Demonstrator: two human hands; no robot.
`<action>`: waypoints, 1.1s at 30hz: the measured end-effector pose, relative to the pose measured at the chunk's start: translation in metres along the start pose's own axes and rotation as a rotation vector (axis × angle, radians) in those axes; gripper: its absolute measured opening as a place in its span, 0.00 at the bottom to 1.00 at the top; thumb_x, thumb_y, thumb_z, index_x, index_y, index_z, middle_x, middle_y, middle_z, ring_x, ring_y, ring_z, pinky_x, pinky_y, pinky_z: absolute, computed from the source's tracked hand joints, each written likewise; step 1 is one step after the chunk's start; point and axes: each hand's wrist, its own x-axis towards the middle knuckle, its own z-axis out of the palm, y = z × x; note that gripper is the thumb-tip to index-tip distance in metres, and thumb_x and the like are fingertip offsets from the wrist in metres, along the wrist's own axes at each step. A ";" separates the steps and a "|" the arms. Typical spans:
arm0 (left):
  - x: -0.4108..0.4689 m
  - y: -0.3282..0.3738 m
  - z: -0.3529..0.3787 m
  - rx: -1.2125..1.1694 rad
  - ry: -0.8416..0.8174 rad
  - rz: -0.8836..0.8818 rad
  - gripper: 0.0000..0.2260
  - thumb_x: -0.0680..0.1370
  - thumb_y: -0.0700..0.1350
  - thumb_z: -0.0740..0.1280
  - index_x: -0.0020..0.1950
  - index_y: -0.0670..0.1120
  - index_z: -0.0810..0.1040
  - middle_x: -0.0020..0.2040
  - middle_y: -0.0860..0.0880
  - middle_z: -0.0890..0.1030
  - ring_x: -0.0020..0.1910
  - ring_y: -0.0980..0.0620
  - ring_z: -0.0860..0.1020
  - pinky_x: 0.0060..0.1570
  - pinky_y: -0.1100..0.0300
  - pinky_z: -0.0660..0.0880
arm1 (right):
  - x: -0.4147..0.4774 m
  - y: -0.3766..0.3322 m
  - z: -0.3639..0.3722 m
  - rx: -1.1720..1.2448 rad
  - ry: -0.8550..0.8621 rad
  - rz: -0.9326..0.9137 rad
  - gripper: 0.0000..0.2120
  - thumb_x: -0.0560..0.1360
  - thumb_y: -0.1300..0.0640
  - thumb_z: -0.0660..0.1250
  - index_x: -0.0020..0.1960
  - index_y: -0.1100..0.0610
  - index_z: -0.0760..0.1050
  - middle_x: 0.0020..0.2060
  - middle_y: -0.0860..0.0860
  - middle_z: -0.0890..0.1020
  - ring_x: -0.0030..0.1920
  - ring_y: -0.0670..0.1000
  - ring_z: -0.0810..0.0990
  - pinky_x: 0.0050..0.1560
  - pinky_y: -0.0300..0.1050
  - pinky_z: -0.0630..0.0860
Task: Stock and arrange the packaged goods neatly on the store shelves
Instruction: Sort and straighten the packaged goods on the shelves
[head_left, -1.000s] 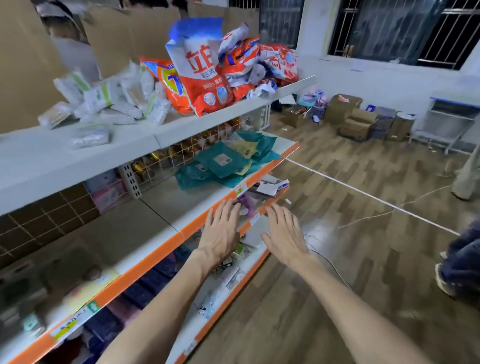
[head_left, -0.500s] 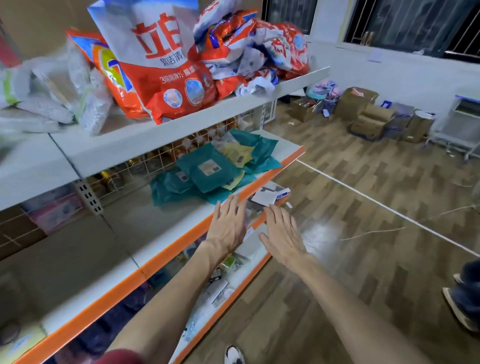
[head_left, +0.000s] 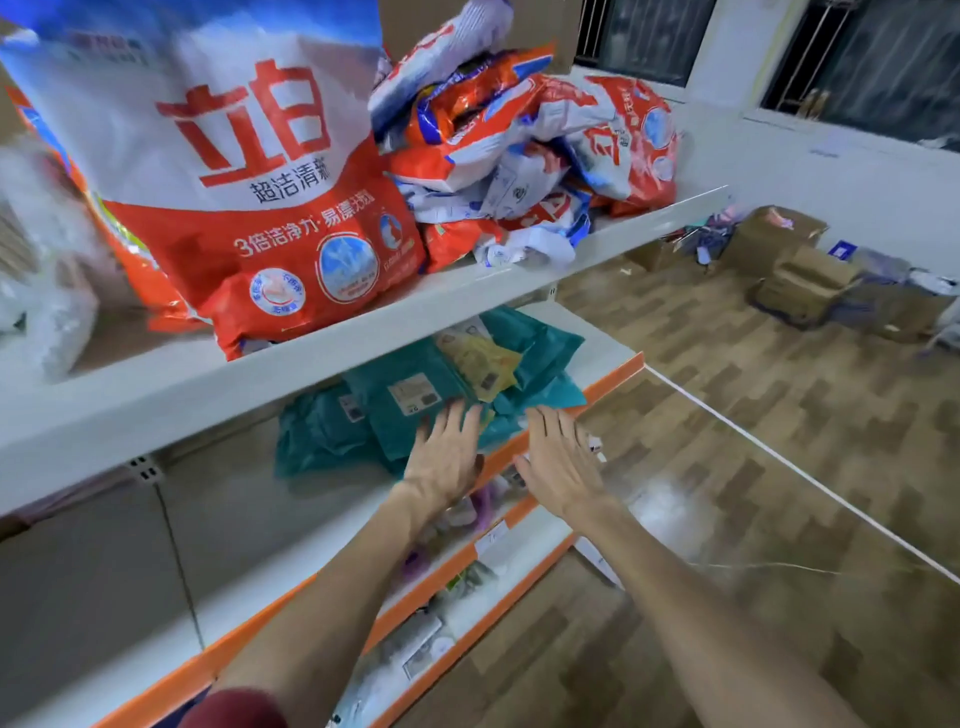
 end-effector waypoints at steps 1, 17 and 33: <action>0.005 -0.005 0.004 -0.008 0.000 -0.042 0.31 0.78 0.50 0.63 0.77 0.47 0.54 0.75 0.44 0.58 0.74 0.43 0.58 0.73 0.44 0.58 | 0.006 0.001 0.003 0.002 -0.011 -0.021 0.29 0.75 0.49 0.66 0.72 0.60 0.64 0.67 0.56 0.71 0.67 0.56 0.68 0.66 0.51 0.66; 0.057 -0.038 0.035 0.111 0.048 -0.315 0.37 0.63 0.46 0.79 0.69 0.40 0.71 0.68 0.41 0.72 0.65 0.40 0.74 0.61 0.48 0.73 | 0.124 0.043 0.043 0.147 -0.026 -0.263 0.24 0.77 0.44 0.64 0.65 0.59 0.71 0.60 0.57 0.76 0.62 0.58 0.70 0.62 0.51 0.68; 0.069 -0.019 0.065 0.235 -0.021 -0.549 0.21 0.59 0.32 0.77 0.49 0.42 0.77 0.46 0.46 0.80 0.42 0.44 0.80 0.28 0.55 0.76 | 0.163 0.084 0.090 0.141 -0.077 -0.386 0.26 0.71 0.47 0.72 0.61 0.64 0.74 0.50 0.61 0.80 0.52 0.62 0.77 0.52 0.55 0.75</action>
